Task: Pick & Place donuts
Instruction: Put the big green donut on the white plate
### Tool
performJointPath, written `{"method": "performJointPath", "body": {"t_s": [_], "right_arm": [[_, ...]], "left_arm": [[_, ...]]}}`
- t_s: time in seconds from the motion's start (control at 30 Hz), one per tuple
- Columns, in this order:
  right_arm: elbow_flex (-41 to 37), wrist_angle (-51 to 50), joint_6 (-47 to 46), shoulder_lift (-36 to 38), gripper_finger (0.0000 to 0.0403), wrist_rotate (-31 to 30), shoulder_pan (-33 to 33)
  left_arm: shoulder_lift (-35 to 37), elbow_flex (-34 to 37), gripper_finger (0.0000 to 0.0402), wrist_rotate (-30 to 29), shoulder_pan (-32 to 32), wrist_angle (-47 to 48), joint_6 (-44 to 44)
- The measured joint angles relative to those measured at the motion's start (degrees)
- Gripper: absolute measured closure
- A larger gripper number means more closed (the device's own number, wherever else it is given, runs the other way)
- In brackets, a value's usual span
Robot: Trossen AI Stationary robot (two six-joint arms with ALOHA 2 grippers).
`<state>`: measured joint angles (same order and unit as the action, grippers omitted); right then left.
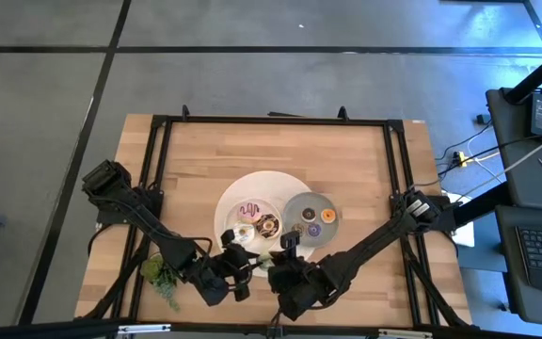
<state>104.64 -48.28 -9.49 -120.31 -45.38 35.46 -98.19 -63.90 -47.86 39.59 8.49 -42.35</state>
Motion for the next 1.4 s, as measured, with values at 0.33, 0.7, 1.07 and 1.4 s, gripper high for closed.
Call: {"method": "performJointPath", "body": {"t_s": [0.33, 0.7, 1.07, 1.4], "right_arm": [[0.0, 0.4, 0.8, 0.0, 0.0362, 3.87, -0.02], [0.0, -4.35, -4.32, 0.23, 0.0257, 6.37, -1.42], [0.06, -25.03, -20.96, 5.91, 0.0189, -3.02, 0.2], [-9.49, -37.44, -38.39, 10.66, 0.0187, -9.43, 0.5]], "left_arm": [[0.0, -0.02, 0.0391, 1.59, 0.02, 0.96, 1.62], [-0.02, -0.02, 0.0392, 4.19, -0.88, 1.47, 1.0], [-0.13, 0.08, 0.0393, 8.28, -3.55, 15.71, -9.96], [-0.07, 0.0, 0.0393, 7.82, -6.38, 21.52, -12.1]]}}
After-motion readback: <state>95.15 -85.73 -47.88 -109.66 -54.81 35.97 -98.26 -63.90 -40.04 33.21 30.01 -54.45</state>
